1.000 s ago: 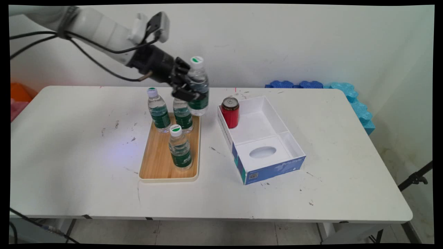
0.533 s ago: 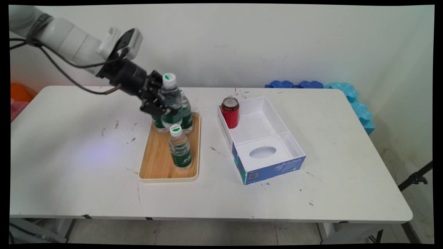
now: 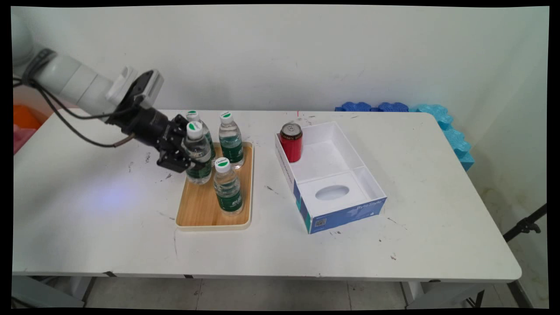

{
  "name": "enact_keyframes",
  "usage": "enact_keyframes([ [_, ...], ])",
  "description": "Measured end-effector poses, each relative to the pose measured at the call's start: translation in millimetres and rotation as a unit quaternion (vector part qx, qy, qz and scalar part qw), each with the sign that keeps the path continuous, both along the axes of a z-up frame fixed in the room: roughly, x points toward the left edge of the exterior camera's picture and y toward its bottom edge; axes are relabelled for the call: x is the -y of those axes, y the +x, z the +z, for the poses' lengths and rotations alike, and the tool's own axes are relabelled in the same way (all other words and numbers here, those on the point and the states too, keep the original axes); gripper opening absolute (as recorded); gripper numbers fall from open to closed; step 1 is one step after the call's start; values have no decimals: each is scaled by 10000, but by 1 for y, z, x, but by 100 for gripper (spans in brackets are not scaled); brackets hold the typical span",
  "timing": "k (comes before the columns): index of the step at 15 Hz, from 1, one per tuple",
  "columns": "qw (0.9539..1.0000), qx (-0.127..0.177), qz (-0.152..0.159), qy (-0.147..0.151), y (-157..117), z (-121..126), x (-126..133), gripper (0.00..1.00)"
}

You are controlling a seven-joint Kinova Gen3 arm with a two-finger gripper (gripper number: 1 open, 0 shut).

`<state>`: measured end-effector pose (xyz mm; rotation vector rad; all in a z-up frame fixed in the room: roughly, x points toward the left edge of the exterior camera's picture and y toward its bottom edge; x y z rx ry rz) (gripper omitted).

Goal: Place the picked object on the tray

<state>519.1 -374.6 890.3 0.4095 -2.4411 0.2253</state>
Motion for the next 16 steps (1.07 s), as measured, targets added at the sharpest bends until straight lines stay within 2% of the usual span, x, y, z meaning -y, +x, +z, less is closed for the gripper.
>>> enact_keyframes([
  [6,9997,-199,132,-51,8,-37,-7,0],
  [12,9989,-357,279,-122,12,-62,-5,0],
  [13,9988,-370,289,-126,13,-65,-5,100],
  [16,9987,-413,285,-133,18,-73,-7,100],
])
